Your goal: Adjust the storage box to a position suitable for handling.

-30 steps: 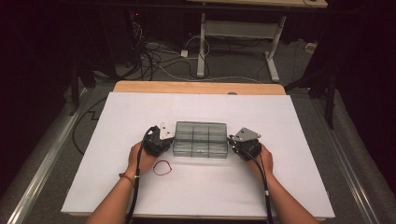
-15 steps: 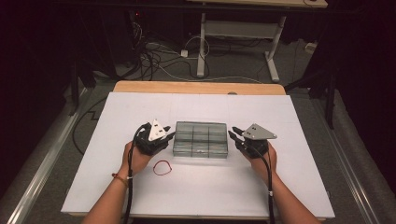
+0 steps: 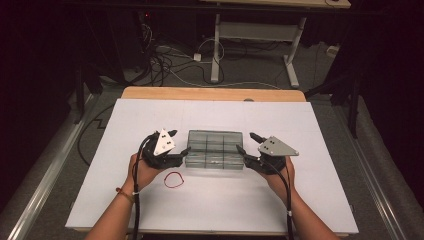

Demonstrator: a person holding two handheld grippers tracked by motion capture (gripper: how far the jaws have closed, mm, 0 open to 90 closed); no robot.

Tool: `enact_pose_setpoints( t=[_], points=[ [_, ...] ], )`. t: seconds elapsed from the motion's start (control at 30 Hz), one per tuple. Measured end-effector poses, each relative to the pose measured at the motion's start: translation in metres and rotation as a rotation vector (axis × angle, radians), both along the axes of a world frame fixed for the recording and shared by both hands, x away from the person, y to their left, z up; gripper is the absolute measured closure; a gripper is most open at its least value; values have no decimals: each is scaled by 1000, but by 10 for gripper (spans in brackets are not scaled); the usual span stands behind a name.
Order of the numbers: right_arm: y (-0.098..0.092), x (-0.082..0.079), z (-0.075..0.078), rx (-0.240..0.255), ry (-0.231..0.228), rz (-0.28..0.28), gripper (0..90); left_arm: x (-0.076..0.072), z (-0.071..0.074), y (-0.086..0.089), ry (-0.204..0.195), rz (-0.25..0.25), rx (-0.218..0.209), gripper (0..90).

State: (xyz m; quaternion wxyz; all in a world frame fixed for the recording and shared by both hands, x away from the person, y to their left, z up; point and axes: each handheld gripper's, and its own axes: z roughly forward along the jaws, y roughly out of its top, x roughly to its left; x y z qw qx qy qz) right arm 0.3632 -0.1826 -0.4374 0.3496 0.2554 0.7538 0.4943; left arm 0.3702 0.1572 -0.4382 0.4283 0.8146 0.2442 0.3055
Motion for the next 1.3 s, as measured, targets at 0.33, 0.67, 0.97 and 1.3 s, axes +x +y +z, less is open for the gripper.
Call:
enact_pose_setpoints(
  t=[0.33,0.67,0.97,1.3],
  points=[
    [-4,-21,9,5,-52,18,274,-20,5,5,-65,-24,-23,235],
    [-20,-38,-1,-34,-37,21,243,-43,-9,18,-100,-27,16,226],
    [-31,-54,-15,-59,-10,56,322,-60,-35,41,-40,13,58,226],
    [-33,-63,-36,-82,42,90,438,-75,-54,52,12,20,61,226]
  ],
)
